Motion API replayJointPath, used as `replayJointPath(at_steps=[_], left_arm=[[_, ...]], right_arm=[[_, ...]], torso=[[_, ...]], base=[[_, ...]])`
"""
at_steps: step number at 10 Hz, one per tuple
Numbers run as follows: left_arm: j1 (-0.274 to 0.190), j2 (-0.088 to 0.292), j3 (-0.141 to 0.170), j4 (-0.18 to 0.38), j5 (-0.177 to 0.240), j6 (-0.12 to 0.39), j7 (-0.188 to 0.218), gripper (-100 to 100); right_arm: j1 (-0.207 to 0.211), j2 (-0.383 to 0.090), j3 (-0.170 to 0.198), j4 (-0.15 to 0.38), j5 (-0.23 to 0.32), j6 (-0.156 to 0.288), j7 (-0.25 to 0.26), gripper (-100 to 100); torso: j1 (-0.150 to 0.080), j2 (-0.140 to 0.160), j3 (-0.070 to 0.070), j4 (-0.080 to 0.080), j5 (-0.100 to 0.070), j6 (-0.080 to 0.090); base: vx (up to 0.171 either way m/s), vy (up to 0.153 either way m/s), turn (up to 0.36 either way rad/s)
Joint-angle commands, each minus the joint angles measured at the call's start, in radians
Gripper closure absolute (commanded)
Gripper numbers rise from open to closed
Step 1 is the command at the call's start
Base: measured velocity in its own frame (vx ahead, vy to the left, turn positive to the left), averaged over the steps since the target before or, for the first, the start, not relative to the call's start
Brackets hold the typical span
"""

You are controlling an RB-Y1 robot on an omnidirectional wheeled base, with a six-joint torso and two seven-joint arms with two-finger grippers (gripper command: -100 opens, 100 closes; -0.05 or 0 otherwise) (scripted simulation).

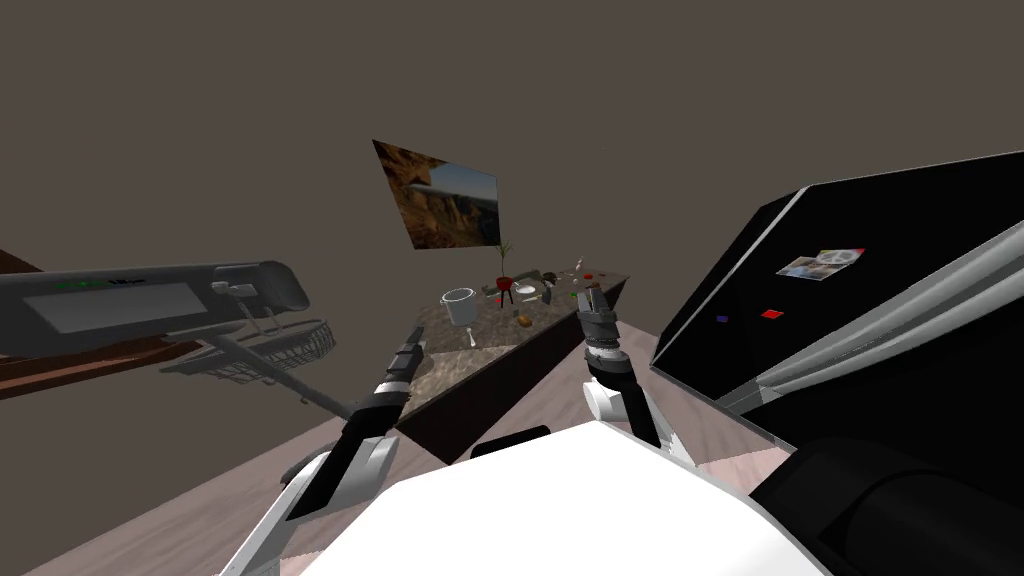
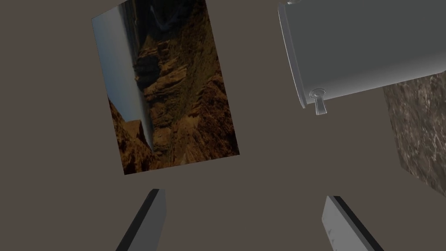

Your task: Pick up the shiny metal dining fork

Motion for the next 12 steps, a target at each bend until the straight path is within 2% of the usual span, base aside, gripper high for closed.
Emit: replayJointPath(at_steps=[1,2,3,5,6,7,8,10,11,12], left_arm=[[-0.011,0.025,-0.001,0.014,0.017,0.050,-0.026,-100],[-0.019,0.048,-0.001,0.026,0.033,0.079,-0.046,-100],[-0.019,0.048,-0.001,0.026,0.033,0.091,-0.046,-100],[-0.036,0.095,-0.001,0.052,0.067,0.161,-0.090,-100],[-0.036,0.095,-0.001,0.052,0.067,0.170,-0.090,-100],[-0.045,0.119,-0.001,0.066,0.084,0.210,-0.112,-100],[-0.045,0.119,-0.001,0.066,0.084,0.210,-0.112,-100],[-0.062,0.170,-0.003,0.097,0.119,0.279,-0.160,-100],[-0.062,0.170,-0.003,0.097,0.119,0.287,-0.160,-100],[-0.071,0.197,-0.004,0.115,0.137,0.325,-0.185,-100]], right_arm=[[0.000,0.000,0.000,0.000,0.000,0.000,0.000,0],[0.000,0.000,0.000,0.000,0.000,0.000,0.000,0],[0.000,0.000,0.000,0.000,0.000,0.000,0.000,0],[0.000,0.000,0.000,0.000,0.000,0.000,0.000,0],[0.000,0.000,0.000,0.000,0.000,0.000,0.000,0],[0.000,0.000,0.000,0.000,0.000,0.000,0.000,0],[0.000,0.000,0.000,0.000,0.000,0.000,0.000,0],[0.000,0.000,0.000,0.000,0.000,0.000,0.000,0],[0.000,0.000,0.000,0.000,0.000,0.000,0.000,0],[0.000,0.000,0.000,0.000,0.000,0.000,0.000,0]], torso=[[0.000,0.000,0.000,0.000,0.000,0.000],[0.000,0.000,0.000,0.000,0.000,0.000],[0.000,0.000,0.000,0.000,0.000,0.000],[0.000,0.000,0.000,0.000,0.000,0.000],[-0.001,0.000,0.000,0.000,0.000,0.000],[0.000,0.000,0.000,0.000,0.000,0.000],[0.000,0.000,0.000,0.000,0.000,0.000],[0.000,0.000,0.000,0.000,0.000,0.000],[0.000,-0.001,0.000,0.000,0.000,0.000],[0.000,0.000,0.000,0.000,0.000,0.000]], base=[[0.008,-0.031,-0.142],[0.008,-0.037,-0.204],[0.001,-0.024,-0.059],[0.003,-0.038,-0.158],[0.006,-0.030,-0.092],[0.006,-0.030,-0.141],[0.007,-0.020,-0.073],[0.016,-0.034,-0.189],[0.013,-0.027,-0.048],[0.010,-0.029,-0.110]])
